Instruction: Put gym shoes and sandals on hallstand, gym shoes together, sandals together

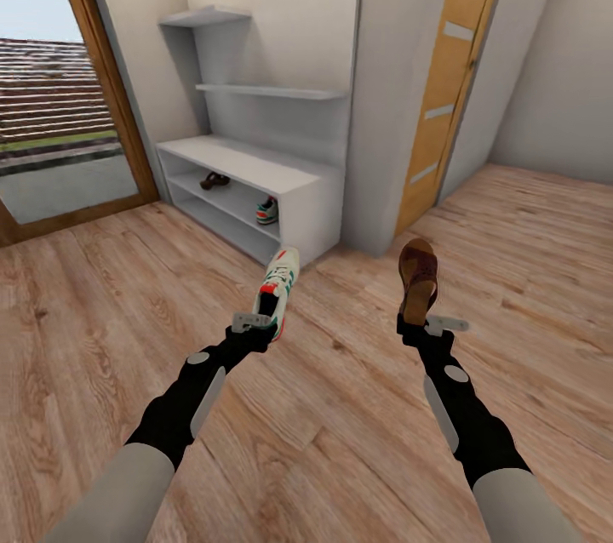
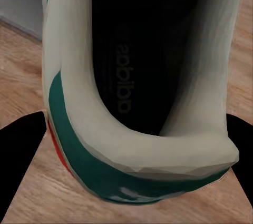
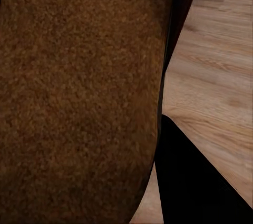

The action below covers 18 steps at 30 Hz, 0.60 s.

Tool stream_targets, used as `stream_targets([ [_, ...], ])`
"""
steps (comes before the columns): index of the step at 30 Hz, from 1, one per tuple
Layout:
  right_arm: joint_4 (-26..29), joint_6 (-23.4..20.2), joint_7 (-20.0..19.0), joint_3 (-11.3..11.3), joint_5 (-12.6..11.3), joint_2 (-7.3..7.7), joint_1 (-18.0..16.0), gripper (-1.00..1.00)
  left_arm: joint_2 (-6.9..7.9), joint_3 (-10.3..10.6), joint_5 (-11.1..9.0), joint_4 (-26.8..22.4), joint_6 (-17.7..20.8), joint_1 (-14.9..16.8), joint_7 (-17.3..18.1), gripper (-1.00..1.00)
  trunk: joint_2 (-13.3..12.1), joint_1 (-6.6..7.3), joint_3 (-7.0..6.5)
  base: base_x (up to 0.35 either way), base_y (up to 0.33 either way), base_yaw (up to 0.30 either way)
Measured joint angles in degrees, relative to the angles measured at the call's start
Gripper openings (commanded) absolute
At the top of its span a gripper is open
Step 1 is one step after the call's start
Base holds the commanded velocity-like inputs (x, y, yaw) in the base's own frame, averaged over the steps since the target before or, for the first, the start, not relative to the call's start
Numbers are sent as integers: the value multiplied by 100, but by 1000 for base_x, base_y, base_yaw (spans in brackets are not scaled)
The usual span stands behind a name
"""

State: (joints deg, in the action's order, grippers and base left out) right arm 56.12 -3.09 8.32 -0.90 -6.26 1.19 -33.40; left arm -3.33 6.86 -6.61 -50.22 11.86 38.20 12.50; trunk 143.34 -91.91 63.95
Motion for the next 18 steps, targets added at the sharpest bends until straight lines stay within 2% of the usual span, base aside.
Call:
stream_targets([
  [8, 0, 0, 0, 0, 0, 0, 0, -100, -7, 0, -4, 0, 0, 0, 4, -100, 0, 0, -51, 14, 3, 237],
  [18, -2, 2, 0, 1, -1, 0, 0, -100, -9, -1, -8, -1, 3, 0, 5, -100, 0, 3, -115, 219, 191, 237],
])
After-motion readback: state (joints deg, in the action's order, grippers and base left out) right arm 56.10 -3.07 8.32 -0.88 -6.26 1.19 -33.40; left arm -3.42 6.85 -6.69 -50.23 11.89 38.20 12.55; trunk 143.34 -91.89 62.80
